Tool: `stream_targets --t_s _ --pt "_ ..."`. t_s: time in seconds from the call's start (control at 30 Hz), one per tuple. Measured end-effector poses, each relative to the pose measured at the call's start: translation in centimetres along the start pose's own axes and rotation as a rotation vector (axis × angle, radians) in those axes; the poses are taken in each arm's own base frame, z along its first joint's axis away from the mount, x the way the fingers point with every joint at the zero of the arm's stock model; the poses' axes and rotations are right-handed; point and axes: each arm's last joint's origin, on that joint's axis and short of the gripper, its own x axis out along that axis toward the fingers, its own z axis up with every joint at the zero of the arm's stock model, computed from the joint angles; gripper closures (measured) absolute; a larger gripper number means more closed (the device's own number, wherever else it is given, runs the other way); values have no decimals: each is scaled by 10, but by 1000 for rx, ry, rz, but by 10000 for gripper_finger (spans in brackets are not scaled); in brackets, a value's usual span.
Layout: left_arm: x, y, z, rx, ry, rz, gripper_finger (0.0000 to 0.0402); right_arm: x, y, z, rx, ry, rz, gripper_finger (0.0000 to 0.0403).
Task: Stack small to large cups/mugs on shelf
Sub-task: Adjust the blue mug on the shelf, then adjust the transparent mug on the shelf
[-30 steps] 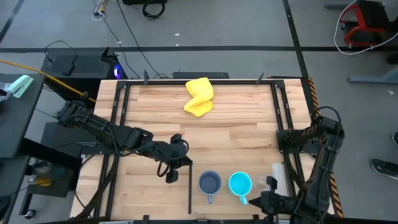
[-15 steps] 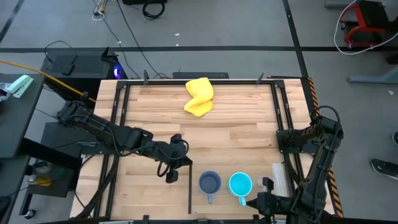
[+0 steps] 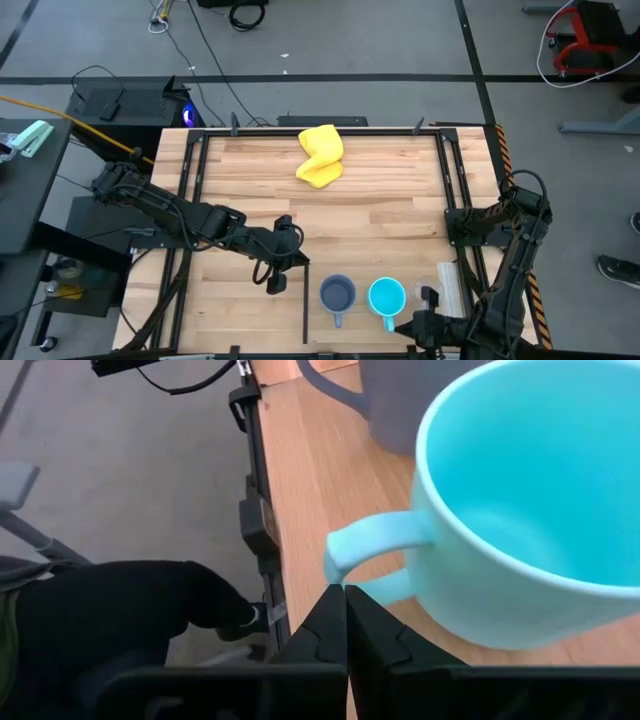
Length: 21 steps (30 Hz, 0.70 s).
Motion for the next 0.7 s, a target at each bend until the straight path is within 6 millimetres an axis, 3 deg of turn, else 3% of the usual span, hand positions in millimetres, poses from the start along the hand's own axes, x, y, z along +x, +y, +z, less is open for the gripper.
stream_targets --t_s 0.7 --pt "0 0 0 0 0 0 369 -8 3 -9 -5 33 26 402"
